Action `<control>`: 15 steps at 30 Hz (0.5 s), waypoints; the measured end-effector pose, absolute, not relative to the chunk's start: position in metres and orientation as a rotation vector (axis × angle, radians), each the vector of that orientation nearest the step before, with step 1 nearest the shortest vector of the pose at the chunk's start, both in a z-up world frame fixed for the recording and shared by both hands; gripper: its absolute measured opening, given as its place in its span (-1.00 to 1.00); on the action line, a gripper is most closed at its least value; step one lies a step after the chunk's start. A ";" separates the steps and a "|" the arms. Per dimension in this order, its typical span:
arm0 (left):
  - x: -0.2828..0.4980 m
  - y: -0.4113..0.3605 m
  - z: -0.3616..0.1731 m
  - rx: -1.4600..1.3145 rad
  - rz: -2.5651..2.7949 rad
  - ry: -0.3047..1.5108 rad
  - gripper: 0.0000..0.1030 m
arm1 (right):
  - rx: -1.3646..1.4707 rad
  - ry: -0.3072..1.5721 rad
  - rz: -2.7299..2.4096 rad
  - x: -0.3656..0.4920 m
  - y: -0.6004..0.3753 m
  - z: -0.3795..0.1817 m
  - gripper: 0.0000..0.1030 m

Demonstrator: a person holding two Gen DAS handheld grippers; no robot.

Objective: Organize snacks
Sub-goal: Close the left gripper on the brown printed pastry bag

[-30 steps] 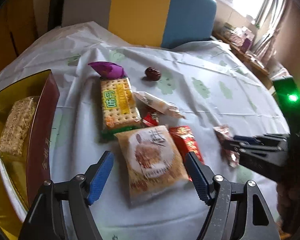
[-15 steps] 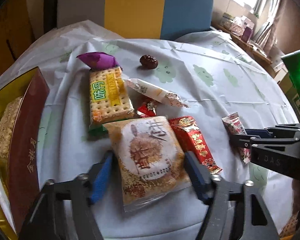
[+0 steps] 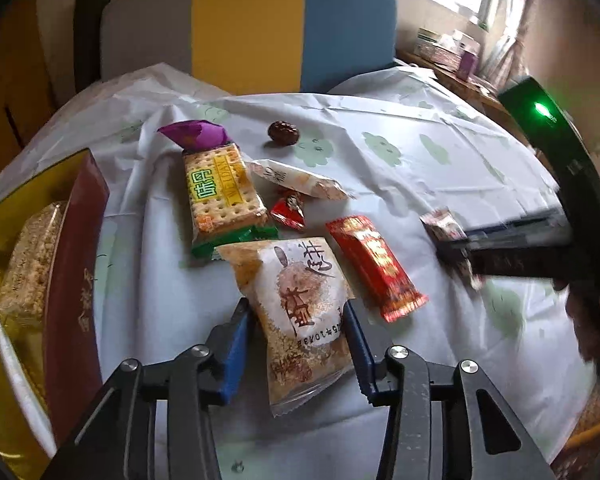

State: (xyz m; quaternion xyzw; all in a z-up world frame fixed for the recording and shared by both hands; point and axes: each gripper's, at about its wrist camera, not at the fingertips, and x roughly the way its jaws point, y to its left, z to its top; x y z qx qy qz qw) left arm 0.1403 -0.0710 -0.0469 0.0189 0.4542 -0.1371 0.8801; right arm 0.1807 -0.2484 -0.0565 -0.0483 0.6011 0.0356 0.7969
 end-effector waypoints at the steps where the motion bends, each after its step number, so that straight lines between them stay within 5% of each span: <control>1: 0.135 -0.071 -0.047 0.047 -0.295 0.942 -0.11 | -0.105 1.290 0.076 0.181 -0.248 -0.057 -0.44; 10: 0.130 -0.058 -0.053 -0.050 -0.318 0.989 -0.03 | -0.096 1.279 0.074 0.176 -0.248 -0.059 -0.39; 15: 0.128 -0.053 -0.047 -0.052 -0.319 0.986 0.25 | -0.059 1.293 0.079 0.179 -0.257 -0.058 -0.38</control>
